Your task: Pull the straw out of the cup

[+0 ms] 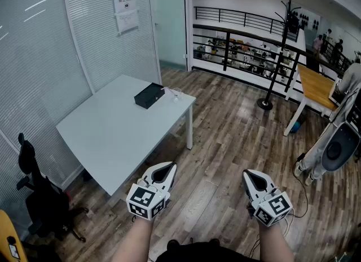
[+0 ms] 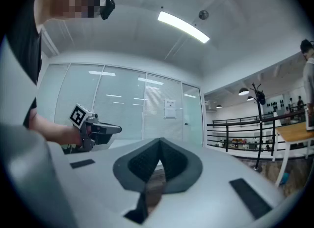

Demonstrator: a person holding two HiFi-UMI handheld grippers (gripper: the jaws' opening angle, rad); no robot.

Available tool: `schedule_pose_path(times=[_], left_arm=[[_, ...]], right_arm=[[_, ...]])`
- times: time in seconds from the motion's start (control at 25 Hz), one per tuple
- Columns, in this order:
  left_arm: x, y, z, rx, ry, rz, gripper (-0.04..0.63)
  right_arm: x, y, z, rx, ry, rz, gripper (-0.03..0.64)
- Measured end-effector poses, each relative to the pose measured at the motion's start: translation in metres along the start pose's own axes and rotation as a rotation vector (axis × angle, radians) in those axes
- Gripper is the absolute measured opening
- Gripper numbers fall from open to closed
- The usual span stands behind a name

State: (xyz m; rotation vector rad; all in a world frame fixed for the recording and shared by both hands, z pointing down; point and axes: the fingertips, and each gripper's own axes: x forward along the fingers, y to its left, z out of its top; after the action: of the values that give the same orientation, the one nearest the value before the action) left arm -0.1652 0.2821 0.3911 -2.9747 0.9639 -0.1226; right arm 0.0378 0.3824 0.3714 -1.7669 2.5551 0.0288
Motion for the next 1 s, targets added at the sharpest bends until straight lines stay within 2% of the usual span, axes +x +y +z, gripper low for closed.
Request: schedule_pose_path(times=[0.16,0.28,0.44,0.56,0.84,1.0], left_arm=[[0.013,-0.034,-0.005,0.091,0.036,-0.002,0.009],[0.02,-0.048,-0.007,0.066,0.02,0.038,0.009],[0.028,-0.058,-0.006,-0.023,0.004,0.105,0.009],[0.039,-0.071,-0.008,-0.066,0.013,0.123,0.008],[0.054,-0.111,-0.02,-0.01,0.072,0.093,0.008],[0.062,-0.11,-0.014,-0.003,0.039,0.098,0.009]], right_arm=[[-0.021,-0.017,-0.015,0.003,0.03,0.009,0.003],[-0.037,-0.025,-0.025,-0.006,0.047,0.027,0.003],[-0.056,-0.041,-0.027,-0.005,0.038,0.048,0.003],[-0.071,-0.058,-0.026,-0.009,0.032,0.047,0.003],[-0.101,-0.079,-0.031,0.029,0.044,0.055,0.003],[-0.103,-0.082,-0.033,0.051,0.045,0.077,0.005]])
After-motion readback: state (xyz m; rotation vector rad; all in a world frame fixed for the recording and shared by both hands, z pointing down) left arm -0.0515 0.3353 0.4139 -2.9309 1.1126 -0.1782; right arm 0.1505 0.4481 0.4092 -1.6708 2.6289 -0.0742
